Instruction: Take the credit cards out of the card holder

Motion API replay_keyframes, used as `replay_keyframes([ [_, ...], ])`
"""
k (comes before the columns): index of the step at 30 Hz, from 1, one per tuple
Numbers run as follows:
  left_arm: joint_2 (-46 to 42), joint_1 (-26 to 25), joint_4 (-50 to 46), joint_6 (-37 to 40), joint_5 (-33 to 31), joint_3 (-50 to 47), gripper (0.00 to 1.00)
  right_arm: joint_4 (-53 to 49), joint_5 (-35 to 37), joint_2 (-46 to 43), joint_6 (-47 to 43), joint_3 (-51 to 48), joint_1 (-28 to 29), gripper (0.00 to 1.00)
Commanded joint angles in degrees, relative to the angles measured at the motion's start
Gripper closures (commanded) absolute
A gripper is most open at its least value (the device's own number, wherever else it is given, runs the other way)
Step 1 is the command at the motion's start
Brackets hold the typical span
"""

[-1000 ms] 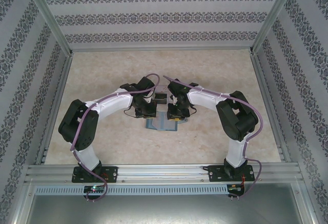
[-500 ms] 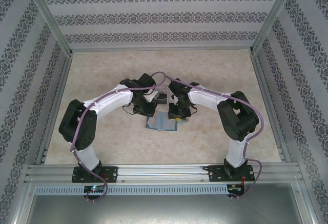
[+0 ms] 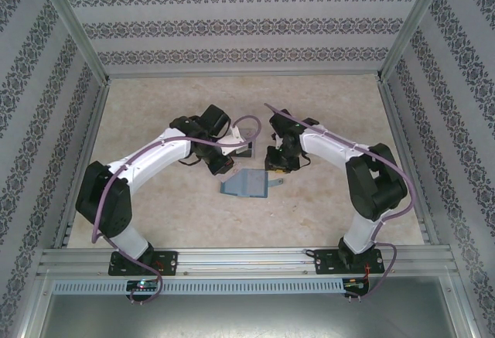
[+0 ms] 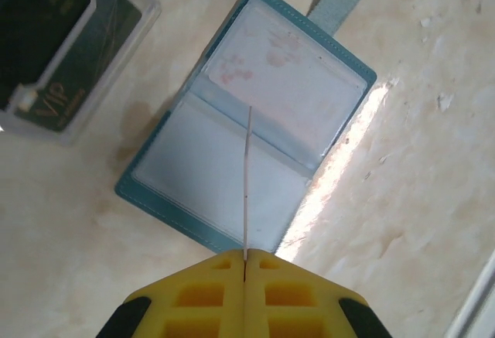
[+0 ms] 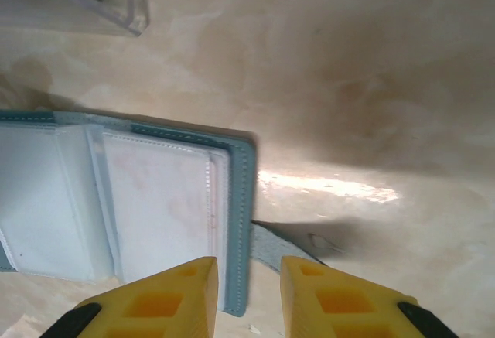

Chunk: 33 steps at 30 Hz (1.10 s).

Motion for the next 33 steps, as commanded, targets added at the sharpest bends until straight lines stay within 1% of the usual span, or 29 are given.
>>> replay_keyframes([
  [1,-2.10,0.27,-2.44,15.68,-1.63,1.81,1.00,-2.02,1.19,-2.15,-1.54,-1.55,-0.96,0.72],
  [6,-1.73,0.32,-2.66,26.34,-4.26,2.94,1.00,-2.12,1.40,-3.57,-1.77,-2.76,-1.77,0.72],
  [12,1.81,1.00,-2.06,33.48,-9.64,6.78,1.00,-1.77,1.27,-4.45,-1.66,-3.81,-2.17,0.72],
  [17,6.67,3.04,-5.17,36.41,-9.81,14.11,1.00,-1.87,1.29,-5.03,-1.69,-4.35,-2.29,0.72],
  [23,12.36,4.26,-8.76,39.29,-10.27,23.05,1.00,-2.12,1.36,-5.64,-1.74,-4.66,-2.61,0.72],
  [33,20.44,4.58,-13.68,42.03,-8.89,33.88,1.00,-2.47,1.36,-6.20,-1.78,-5.12,-3.79,0.72],
])
